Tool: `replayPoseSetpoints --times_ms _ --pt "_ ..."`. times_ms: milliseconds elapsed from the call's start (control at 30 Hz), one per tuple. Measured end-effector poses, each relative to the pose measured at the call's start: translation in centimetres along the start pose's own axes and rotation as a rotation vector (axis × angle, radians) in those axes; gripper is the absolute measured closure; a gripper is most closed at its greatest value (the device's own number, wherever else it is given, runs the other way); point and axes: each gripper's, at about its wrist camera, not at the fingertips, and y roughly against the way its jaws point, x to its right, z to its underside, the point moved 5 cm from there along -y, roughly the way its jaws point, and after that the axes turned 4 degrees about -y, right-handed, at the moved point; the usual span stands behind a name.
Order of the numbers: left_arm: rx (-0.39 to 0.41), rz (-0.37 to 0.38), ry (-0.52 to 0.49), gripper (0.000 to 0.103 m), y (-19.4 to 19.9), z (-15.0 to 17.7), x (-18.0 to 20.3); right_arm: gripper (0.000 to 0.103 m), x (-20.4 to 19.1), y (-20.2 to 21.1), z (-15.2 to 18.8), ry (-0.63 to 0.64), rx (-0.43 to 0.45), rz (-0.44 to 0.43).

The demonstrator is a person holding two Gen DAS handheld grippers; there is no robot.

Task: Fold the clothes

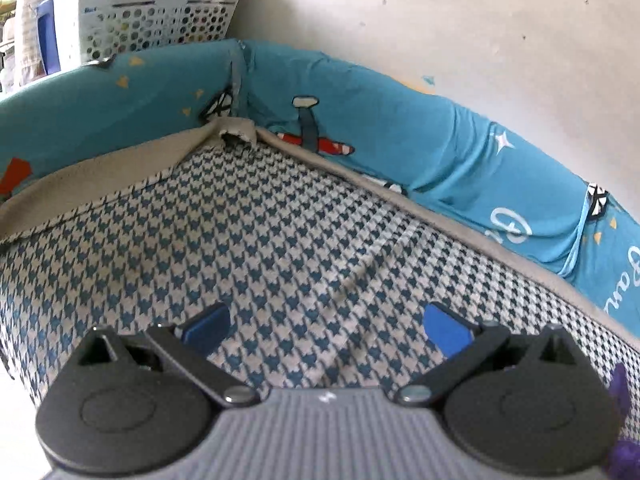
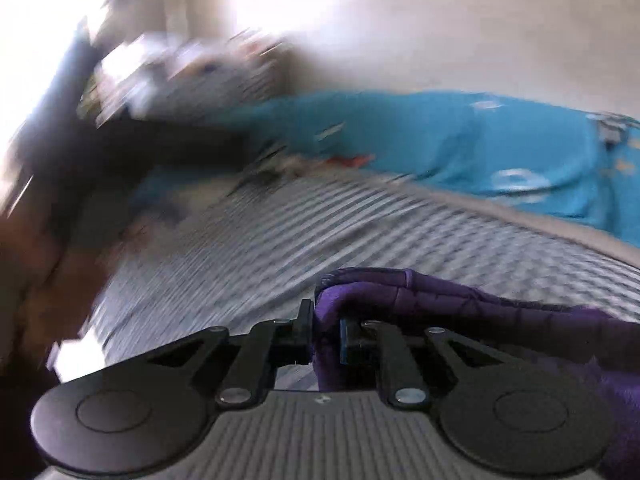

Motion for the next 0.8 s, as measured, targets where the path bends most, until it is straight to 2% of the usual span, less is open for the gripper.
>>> replayPoseSetpoints --times_ms 67,200,500,567,700,800 --pt "-0.011 0.019 -0.009 0.0 -0.1 0.3 0.0 0.084 -1.5 -0.2 1.5 0.048 -0.057 -0.012" --pt "-0.029 0.07 -0.032 0.0 -0.2 1.0 0.8 0.077 -0.8 0.7 1.8 -0.02 -0.088 -0.016" --pt "-0.062 0.096 -0.096 0.0 -1.0 2.8 3.1 0.062 2.6 6.9 -1.2 -0.202 0.054 0.007" --pt "-0.076 0.101 -0.11 0.0 -1.3 3.3 3.6 0.061 4.2 7.9 -1.6 -0.265 0.074 0.044" --pt "-0.107 0.1 -0.153 0.0 -1.9 4.3 4.9 0.059 8.9 8.8 -1.4 -0.451 0.089 0.178" --pt "-0.127 0.103 -0.186 0.0 -2.3 5.1 5.7 0.058 12.4 8.6 -0.5 -0.639 0.075 0.211"
